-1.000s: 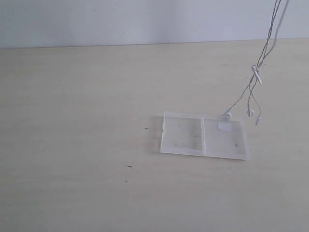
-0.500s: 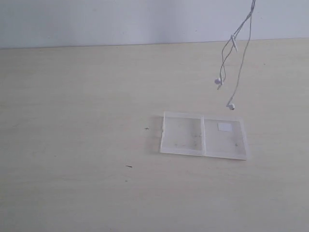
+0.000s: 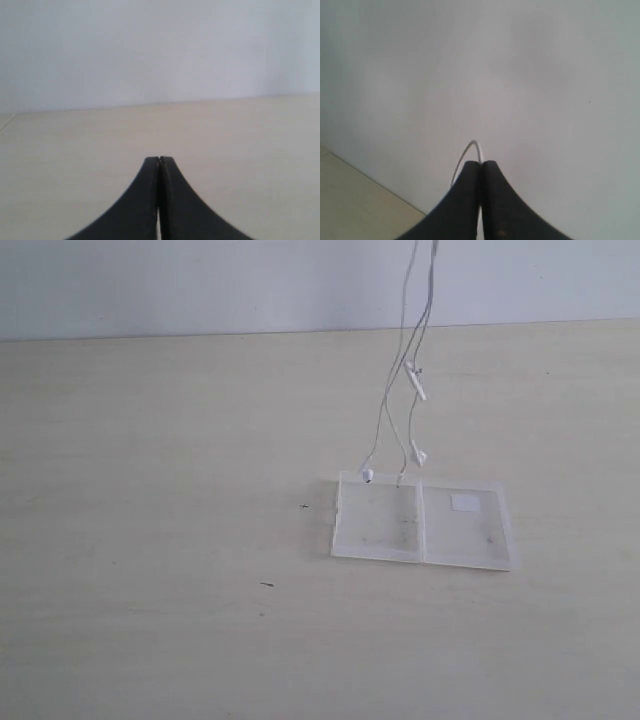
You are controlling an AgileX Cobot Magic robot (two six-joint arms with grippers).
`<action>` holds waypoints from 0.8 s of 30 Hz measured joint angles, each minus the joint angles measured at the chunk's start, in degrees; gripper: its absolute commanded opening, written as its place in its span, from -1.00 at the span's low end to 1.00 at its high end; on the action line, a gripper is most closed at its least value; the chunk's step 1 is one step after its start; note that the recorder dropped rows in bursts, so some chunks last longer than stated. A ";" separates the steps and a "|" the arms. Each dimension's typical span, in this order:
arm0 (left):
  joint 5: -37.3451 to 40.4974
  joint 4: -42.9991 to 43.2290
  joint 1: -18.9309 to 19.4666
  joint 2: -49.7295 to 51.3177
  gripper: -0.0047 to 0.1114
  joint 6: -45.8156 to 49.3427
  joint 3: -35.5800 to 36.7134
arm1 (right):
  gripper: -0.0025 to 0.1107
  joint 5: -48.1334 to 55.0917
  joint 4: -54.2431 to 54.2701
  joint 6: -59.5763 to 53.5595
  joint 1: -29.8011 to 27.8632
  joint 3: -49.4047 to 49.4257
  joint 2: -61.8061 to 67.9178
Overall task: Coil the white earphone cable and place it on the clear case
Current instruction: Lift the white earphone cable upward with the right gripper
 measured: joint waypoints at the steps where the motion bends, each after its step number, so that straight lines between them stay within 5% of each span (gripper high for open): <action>1: -1.86 0.11 0.00 0.00 -0.92 -1.14 0.00 | -0.96 0.00 1.20 -0.51 0.00 0.00 -0.02; 8: -14.26 0.11 0.00 0.00 -0.92 -15.53 0.00 | -0.96 0.00 7.63 -2.68 0.00 0.00 0.02; 12: -29.37 0.11 0.00 -0.09 -0.92 -22.18 0.12 | -0.96 0.00 9.41 -3.73 0.00 0.00 0.02; 18: -50.04 -2.17 0.00 -0.13 -0.92 -18.26 -0.11 | -0.96 0.47 10.02 -3.93 0.00 0.00 0.02; 24: -53.99 -4.76 0.00 5.94 -0.92 -16.83 -9.08 | -0.96 0.60 10.02 -4.39 0.00 0.00 0.02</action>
